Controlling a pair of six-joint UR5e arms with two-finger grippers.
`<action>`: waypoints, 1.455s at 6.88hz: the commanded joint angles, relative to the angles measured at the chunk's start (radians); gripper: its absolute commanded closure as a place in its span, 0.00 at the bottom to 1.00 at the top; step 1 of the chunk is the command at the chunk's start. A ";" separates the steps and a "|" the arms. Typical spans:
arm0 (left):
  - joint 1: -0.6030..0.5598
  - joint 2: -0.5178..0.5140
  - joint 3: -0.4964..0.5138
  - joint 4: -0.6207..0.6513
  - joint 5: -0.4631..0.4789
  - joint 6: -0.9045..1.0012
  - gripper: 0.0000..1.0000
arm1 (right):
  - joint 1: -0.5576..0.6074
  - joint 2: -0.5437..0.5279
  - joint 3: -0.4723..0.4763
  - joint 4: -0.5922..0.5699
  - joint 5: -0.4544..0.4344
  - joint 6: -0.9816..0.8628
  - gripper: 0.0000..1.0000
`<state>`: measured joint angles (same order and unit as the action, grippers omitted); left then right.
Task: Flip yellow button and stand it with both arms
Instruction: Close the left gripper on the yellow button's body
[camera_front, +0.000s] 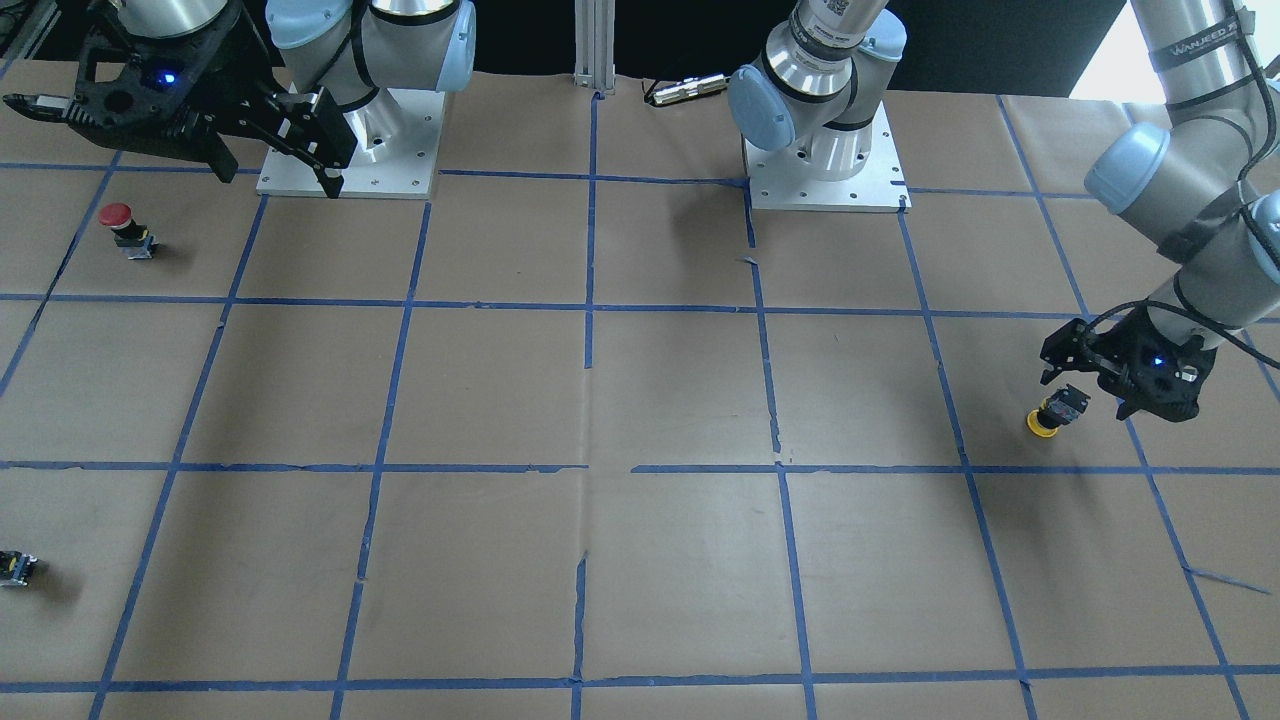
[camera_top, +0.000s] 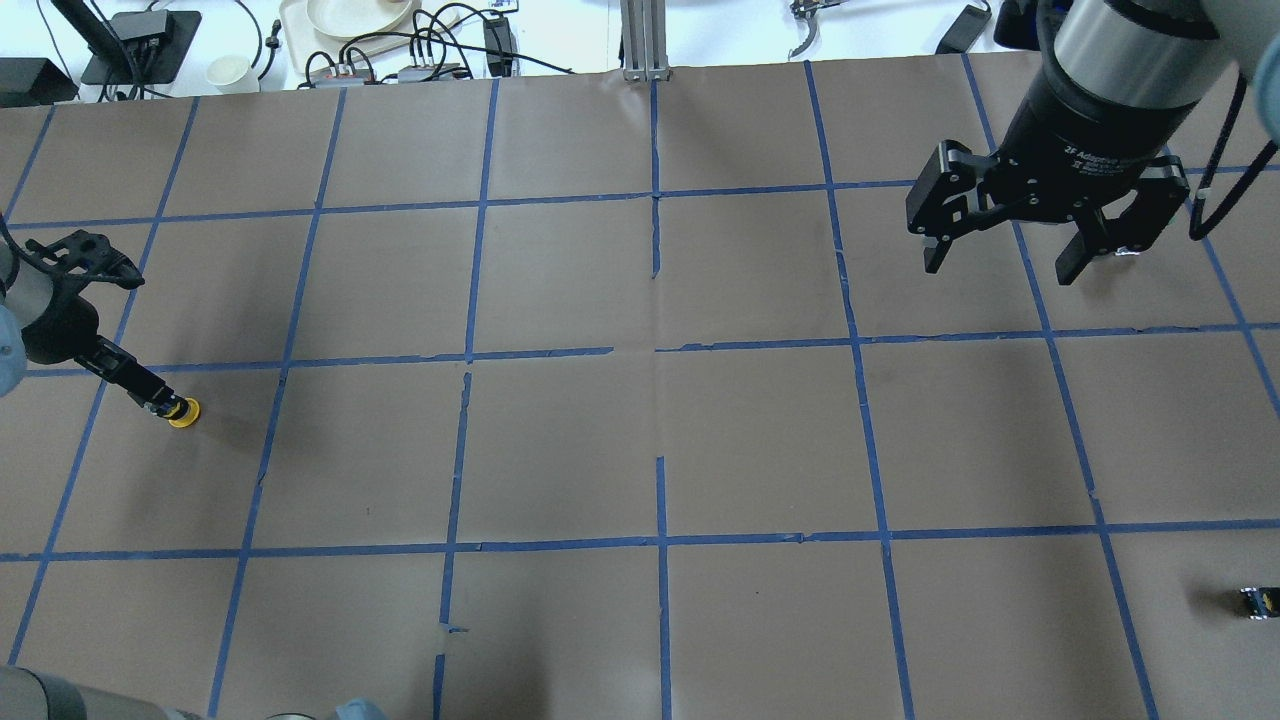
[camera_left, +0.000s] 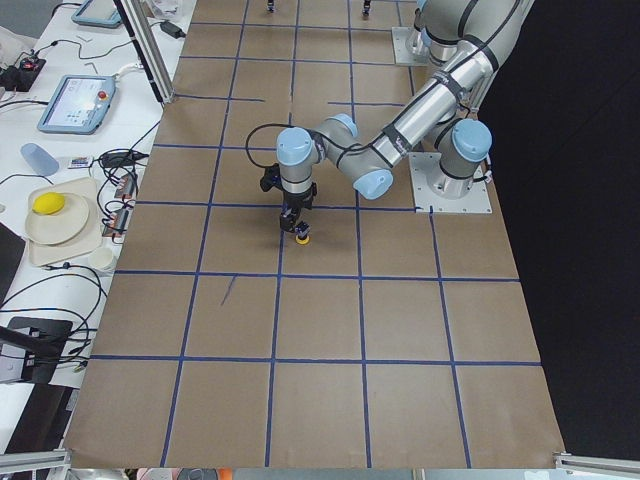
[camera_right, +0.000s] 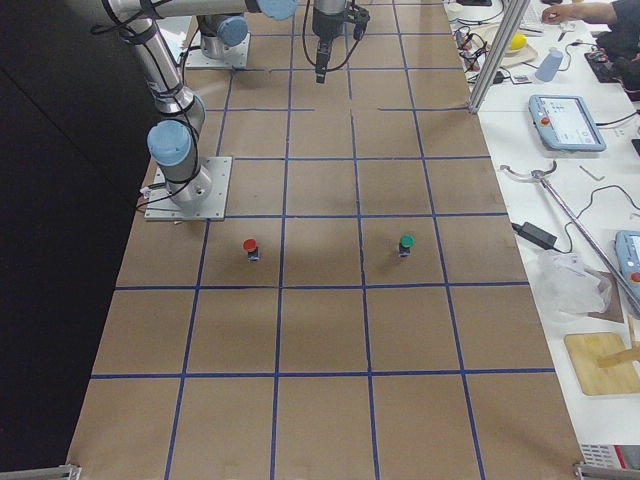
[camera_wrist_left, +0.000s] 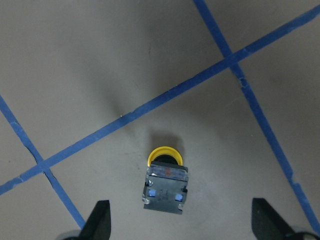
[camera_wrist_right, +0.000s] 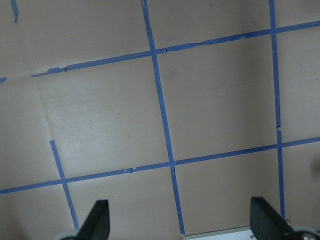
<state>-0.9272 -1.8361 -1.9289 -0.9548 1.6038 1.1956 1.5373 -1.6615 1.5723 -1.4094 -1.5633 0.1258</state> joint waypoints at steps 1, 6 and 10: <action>0.002 -0.037 -0.007 0.019 -0.005 0.062 0.02 | 0.003 -0.001 0.000 0.001 0.000 0.000 0.00; 0.002 -0.042 -0.004 0.019 0.005 0.093 0.89 | 0.009 0.000 0.000 -0.002 -0.001 0.000 0.00; -0.091 0.104 0.042 -0.205 -0.102 0.011 0.90 | 0.014 0.000 0.000 -0.002 -0.001 0.000 0.00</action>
<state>-0.9717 -1.7913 -1.9105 -1.0331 1.5517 1.2605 1.5500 -1.6613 1.5719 -1.4112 -1.5646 0.1258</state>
